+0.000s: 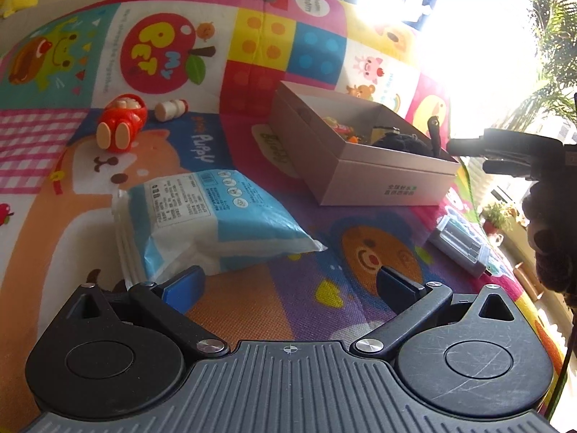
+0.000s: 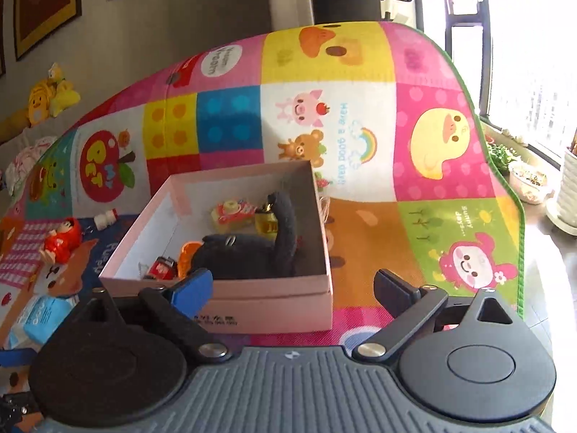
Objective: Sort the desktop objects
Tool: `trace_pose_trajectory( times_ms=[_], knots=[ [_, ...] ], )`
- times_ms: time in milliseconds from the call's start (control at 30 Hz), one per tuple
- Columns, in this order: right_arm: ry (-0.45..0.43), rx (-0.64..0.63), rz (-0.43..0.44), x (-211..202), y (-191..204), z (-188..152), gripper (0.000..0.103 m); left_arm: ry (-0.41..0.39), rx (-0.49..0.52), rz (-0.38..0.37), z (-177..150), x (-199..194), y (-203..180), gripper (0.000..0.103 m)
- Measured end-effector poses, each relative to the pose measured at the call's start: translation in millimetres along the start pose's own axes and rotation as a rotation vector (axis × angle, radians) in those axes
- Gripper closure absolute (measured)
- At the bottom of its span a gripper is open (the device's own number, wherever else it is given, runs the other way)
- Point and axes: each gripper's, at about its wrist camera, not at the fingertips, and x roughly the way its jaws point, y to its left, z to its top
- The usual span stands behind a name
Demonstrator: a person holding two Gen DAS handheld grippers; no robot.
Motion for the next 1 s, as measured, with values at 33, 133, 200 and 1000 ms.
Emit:
trace_pose_trajectory(
  times_ms=[33,133,200,1000],
  knots=[
    [0.020,0.033,0.003,11,-6,10,0.000,-0.003,-0.005,-0.003,0,0,1,0.000],
    [0.147,0.127,0.070,53,-20,31,0.000,-0.011,-0.016,-0.010,1,-1,2,0.000],
    [0.227,0.148,0.131,78,-19,35,0.000,-0.020,-0.017,-0.012,1,-3,3,0.000],
    [0.102,-0.346,0.105,-37,21,-58,0.007,-0.026,-0.036,0.001,-6,-1,10,0.000]
  ],
)
